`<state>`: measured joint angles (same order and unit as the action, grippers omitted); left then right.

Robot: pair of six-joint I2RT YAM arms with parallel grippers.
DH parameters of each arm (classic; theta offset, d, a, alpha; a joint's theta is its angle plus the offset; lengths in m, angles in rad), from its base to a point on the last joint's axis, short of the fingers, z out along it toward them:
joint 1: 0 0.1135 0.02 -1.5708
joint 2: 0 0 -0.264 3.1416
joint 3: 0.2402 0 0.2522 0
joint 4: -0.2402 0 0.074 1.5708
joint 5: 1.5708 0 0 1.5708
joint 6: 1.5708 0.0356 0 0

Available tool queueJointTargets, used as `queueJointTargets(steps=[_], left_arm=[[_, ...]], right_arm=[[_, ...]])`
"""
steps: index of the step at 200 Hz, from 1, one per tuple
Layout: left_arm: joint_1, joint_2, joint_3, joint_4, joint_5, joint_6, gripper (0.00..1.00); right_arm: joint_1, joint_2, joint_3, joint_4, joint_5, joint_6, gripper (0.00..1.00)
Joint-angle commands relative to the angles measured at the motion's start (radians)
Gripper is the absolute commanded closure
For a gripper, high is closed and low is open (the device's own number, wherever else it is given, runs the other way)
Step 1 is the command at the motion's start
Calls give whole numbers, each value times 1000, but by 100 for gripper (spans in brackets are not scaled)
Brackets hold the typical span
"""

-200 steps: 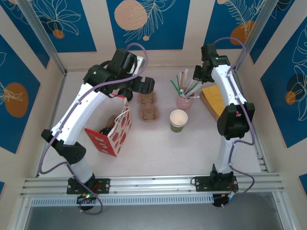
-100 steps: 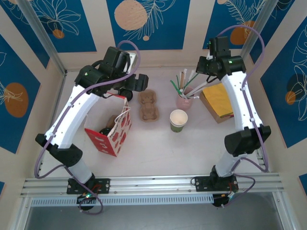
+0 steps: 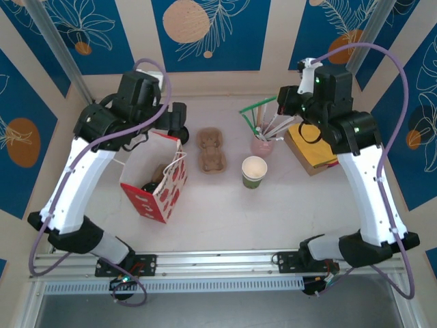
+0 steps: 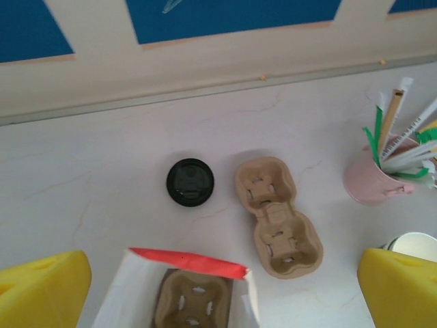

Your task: Pack the takeout coffee

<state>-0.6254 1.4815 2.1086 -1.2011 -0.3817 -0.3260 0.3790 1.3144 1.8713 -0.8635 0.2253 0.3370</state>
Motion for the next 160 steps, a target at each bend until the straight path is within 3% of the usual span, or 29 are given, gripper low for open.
queueJointTargets(steps=[1,66,111,160], left_arm=[[13,-88,-45,-32,-71,-47,0],[12,-279,-168,-103,-128,-120,0],[12,-376,-203,-133,-149,-149,0],[13,-416,-210,-159,-150,-150,0]], right_arm=[[81,-14,-9,82,-69,-29,100],[330,64,59,167,-97,-54,100],[489,267,236,100,-62,-150,100],[586,483,388,-9,11,-227,100]])
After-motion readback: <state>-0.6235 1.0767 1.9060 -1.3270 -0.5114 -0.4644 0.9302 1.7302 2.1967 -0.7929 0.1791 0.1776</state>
